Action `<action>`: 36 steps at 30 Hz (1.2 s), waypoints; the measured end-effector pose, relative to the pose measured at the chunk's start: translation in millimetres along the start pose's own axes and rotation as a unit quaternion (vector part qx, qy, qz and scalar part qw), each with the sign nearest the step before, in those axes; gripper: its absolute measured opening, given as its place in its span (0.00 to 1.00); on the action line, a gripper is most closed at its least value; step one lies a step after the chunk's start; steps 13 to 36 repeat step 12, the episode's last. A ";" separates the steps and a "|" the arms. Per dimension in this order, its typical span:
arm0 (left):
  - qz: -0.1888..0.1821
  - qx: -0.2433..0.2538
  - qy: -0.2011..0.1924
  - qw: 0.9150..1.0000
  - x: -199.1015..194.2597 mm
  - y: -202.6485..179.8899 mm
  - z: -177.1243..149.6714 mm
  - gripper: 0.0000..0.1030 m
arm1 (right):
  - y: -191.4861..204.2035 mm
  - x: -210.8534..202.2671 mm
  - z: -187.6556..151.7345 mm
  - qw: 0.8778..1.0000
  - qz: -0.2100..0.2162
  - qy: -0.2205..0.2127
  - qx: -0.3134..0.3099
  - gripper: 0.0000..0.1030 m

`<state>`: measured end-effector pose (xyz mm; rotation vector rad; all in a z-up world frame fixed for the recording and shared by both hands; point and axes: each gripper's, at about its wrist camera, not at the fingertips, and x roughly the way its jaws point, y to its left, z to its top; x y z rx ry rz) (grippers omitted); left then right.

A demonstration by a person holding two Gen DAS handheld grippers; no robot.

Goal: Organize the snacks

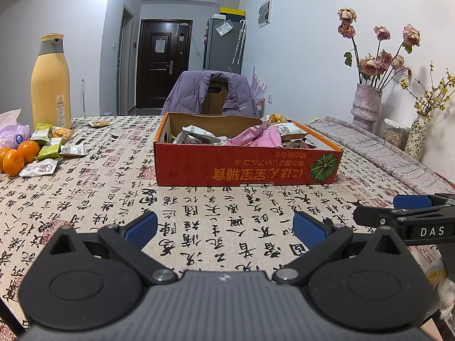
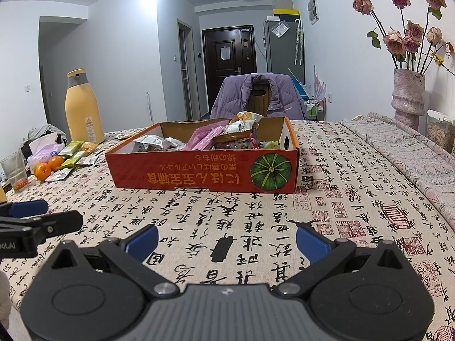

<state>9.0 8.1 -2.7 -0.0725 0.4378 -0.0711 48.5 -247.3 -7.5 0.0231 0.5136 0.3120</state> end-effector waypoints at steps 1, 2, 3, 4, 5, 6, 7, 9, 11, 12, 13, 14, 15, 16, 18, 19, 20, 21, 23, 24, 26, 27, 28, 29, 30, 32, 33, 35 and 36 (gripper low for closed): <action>0.000 -0.001 0.001 1.000 0.3 -0.2 -0.2 1.00 | 0.0 0.0 0.0 1.000 0.000 0.000 0.000 1.00; 0.000 -0.002 0.001 1.000 0.6 0.1 -0.6 1.00 | 0.0 0.0 -0.1 1.000 0.000 0.000 0.000 1.00; -0.001 -0.002 0.002 1.000 0.8 0.4 -0.9 1.00 | 0.0 0.0 0.1 1.000 0.000 0.000 0.000 1.00; 0.000 -0.002 0.002 1.000 0.9 0.5 -1.1 1.00 | 0.0 0.0 0.1 1.000 0.000 0.000 0.000 1.00; 0.000 -0.002 0.002 1.000 0.7 0.5 -1.3 1.00 | 0.1 -0.1 -0.3 1.000 0.000 0.000 0.000 1.00; -0.001 -0.002 0.001 1.000 0.4 0.6 -1.4 1.00 | 0.2 0.5 -1.5 1.000 0.000 0.001 0.000 1.00; -0.003 -0.002 -0.001 1.000 0.3 0.7 -1.2 1.00 | 0.1 0.5 -1.1 1.000 0.000 0.001 0.000 1.00; -0.010 -0.004 -0.007 1.000 -0.9 1.4 -1.4 1.00 | 0.5 0.7 -4.2 1.000 0.001 0.002 0.000 1.00; -0.016 -0.004 -0.009 1.000 -1.6 1.8 -1.5 1.00 | 0.7 1.3 -6.8 1.000 0.001 0.003 0.000 1.00; -0.016 -0.004 -0.009 1.000 -1.3 1.7 -1.3 1.00 | 0.5 1.8 -7.7 1.000 0.001 0.005 0.001 1.00; -0.016 -0.004 -0.009 1.000 -1.3 1.7 -1.3 1.00 | 0.5 1.8 -7.7 1.000 0.001 0.005 0.001 1.00; -0.016 -0.004 -0.009 1.000 -1.3 1.7 -1.3 1.00 | 0.5 1.8 -7.7 1.000 0.001 0.005 0.001 1.00; -0.016 -0.004 -0.009 1.000 -1.3 1.7 -1.3 1.00 | 0.5 1.8 -7.7 1.000 0.001 0.005 0.001 1.00; -0.016 -0.004 -0.009 1.000 -1.3 1.7 -1.3 1.00 | 0.5 1.8 -7.7 1.000 0.001 0.005 0.001 1.00; -0.016 -0.004 -0.009 1.000 -1.3 1.7 -1.3 1.00 | 0.5 1.8 -7.7 1.000 0.001 0.005 0.001 1.00; -0.016 -0.004 -0.009 1.000 -1.3 1.7 -1.3 1.00 | 0.5 1.8 -7.7 1.000 0.001 0.005 0.001 1.00; -0.016 -0.004 -0.009 1.000 -1.3 1.7 -1.3 1.00 | 0.5 1.8 -7.7 1.000 0.001 0.005 0.001 1.00; -0.016 -0.004 -0.009 1.000 -1.3 1.7 -1.3 1.00 | 0.5 1.8 -7.7 1.000 0.001 0.005 0.001 1.00; -0.016 -0.004 -0.009 1.000 -1.3 1.7 -1.3 1.00 | 0.5 1.8 -7.7 1.000 0.001 0.005 0.001 1.00; -0.016 -0.004 -0.009 1.000 -1.3 1.7 -1.3 1.00 | 0.5 1.8 -7.7 1.000 0.001 0.005 0.001 1.00; -0.016 -0.004 -0.009 1.000 -1.3 1.7 -1.3 1.00 | 0.5 1.8 -7.7 1.000 0.001 0.005 0.001 1.00; -0.016 -0.004 -0.009 1.000 -1.3 1.7 -1.3 1.00 | 0.5 1.8 -7.7 1.000 0.001 0.005 0.001 1.00; -0.016 -0.004 -0.009 1.000 -1.3 1.7 -1.3 1.00 | 0.5 1.8 -7.7 1.000 0.001 0.005 0.001 1.00; -0.016 -0.004 -0.009 1.000 -1.3 1.7 -1.3 1.00 | 0.5 1.8 -7.7 1.000 0.001 0.005 0.001 1.00; -0.016 -0.004 -0.009 1.000 -1.3 1.7 -1.3 1.00 | 0.5 1.8 -7.7 1.000 0.001 0.005 0.001 1.00; -0.016 -0.004 -0.009 1.000 -1.3 1.7 -1.3 1.00 | 0.5 1.8 -7.7 1.000 0.001 0.005 0.001 1.00; -0.016 -0.004 -0.009 1.000 -1.3 1.7 -1.3 1.00 | 0.5 1.8 -7.7 1.000 0.001 0.005 0.001 1.00; -0.016 -0.004 -0.009 1.000 -1.3 1.7 -1.3 1.00 | 0.5 1.8 -7.7 1.000 0.001 0.005 0.001 1.00; -0.016 -0.004 -0.009 1.000 -1.3 1.7 -1.3 1.00 | 0.5 1.8 -7.7 1.000 0.001 0.005 0.001 1.00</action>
